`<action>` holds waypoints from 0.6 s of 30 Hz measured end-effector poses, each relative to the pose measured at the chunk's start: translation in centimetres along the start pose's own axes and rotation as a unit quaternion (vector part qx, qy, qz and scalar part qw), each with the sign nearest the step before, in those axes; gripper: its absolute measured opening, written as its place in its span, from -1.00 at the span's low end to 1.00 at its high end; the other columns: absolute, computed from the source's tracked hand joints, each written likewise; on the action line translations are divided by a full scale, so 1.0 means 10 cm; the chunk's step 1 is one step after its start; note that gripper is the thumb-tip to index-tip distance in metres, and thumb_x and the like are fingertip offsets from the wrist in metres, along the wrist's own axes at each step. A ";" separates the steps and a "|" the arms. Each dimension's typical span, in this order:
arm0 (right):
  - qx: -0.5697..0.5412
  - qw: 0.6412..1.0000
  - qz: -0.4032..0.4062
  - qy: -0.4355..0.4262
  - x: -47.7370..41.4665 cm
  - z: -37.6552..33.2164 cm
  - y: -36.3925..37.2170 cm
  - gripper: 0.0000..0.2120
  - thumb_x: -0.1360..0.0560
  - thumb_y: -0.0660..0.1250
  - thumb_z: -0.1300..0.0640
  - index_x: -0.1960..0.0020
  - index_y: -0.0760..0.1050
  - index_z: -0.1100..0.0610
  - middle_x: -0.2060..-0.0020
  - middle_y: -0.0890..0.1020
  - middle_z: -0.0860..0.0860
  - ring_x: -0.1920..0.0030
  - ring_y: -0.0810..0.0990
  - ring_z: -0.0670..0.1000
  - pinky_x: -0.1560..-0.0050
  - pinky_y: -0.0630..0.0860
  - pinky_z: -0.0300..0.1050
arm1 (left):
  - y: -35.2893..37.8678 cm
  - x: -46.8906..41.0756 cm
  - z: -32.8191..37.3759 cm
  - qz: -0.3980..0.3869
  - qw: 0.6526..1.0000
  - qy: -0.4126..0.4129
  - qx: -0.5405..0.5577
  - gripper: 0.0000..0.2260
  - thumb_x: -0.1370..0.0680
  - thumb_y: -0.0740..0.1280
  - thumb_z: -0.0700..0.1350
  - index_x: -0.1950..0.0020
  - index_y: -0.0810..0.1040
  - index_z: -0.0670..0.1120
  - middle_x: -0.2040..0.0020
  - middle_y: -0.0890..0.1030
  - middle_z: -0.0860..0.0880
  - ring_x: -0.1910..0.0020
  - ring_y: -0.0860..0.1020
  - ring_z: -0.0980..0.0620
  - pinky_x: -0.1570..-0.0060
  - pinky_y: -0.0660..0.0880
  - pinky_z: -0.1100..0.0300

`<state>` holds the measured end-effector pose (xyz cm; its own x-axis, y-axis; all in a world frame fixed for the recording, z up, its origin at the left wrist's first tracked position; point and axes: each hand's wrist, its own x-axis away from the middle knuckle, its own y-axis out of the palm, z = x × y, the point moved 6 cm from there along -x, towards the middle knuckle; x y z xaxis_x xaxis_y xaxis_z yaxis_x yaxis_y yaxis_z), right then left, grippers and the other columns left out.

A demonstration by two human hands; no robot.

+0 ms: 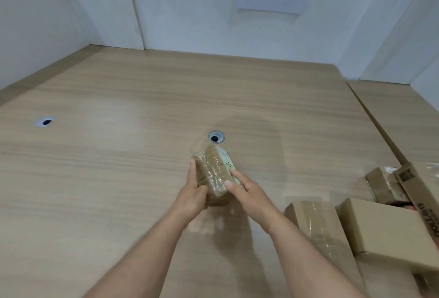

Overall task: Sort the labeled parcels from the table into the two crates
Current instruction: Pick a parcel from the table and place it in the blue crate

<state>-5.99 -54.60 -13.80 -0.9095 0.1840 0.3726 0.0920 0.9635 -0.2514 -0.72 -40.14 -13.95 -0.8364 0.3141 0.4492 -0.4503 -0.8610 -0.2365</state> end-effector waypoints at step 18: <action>-0.028 0.993 -0.093 -0.073 0.71 -0.62 0.44 -0.29 -0.43 0.41 -0.12 -0.50 0.24 -0.02 -0.30 0.47 -0.02 -0.29 0.46 -0.03 -0.30 0.43 0.02 | -0.64 1.47 -0.05 0.129 0.975 0.039 0.175 -0.32 -0.29 0.26 -0.10 -0.43 0.31 0.13 -0.10 0.65 -0.01 -0.01 0.61 0.01 -0.08 0.57 0.05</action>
<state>-9.52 -47.85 -6.70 -0.9615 -0.0245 0.2736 -0.0649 0.9881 -0.1396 -10.30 -29.77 -6.30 -0.9349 0.0864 0.3442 -0.0985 -0.9950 -0.0177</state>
